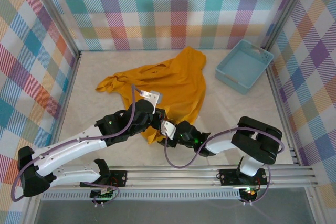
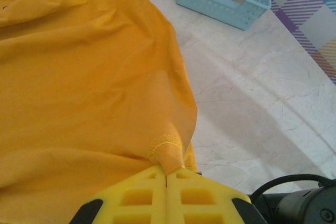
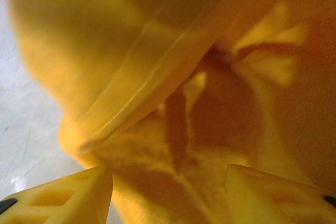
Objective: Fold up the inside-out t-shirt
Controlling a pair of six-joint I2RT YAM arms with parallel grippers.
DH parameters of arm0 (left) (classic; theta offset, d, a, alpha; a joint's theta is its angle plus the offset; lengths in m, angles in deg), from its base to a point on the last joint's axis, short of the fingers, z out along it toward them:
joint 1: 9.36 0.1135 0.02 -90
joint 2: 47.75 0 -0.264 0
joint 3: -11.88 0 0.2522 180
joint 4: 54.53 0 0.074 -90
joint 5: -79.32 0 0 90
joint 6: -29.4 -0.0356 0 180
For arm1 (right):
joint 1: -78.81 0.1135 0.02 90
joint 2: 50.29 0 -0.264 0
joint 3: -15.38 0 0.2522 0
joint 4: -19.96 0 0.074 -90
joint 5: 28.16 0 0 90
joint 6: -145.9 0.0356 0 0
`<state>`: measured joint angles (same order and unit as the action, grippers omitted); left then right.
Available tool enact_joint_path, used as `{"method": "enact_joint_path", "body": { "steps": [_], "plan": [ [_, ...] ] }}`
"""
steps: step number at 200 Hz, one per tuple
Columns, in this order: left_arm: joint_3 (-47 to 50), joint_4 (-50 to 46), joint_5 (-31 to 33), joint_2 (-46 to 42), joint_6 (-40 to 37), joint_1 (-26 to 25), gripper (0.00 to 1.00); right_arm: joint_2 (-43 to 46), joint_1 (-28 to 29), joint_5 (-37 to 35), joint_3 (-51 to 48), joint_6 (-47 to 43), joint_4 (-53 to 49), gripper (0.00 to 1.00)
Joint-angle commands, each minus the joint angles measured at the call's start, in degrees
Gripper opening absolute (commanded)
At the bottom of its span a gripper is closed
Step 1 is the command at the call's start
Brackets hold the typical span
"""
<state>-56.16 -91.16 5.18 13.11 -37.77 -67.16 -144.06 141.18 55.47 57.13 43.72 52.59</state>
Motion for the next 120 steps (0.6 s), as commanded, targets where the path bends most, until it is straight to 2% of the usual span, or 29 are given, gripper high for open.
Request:
{"method": "enact_joint_path", "body": {
  "steps": [1,21,58,120],
  "plan": [
    [-1.95,-0.87,-0.72,-1.29,-1.04,0.92,0.0,-0.27,-1.2,-5.61,1.16,-2.31,7.96,0.59],
    [-1.83,-0.86,-0.97,-1.25,-1.05,1.01,0.0,0.06,-2.16,-11.58,0.31,-2.71,13.11,0.59],
    [-2.45,-1.0,-3.52,-0.88,-1.22,1.0,0.0,1.84,-2.57,-16.69,1.3,-1.56,15.01,0.6],
    [-3.46,-1.02,-4.2,-0.22,-0.93,1.01,0.0,1.67,-1.93,-18.24,0.68,-2.47,25.26,0.64]
  ]
}}
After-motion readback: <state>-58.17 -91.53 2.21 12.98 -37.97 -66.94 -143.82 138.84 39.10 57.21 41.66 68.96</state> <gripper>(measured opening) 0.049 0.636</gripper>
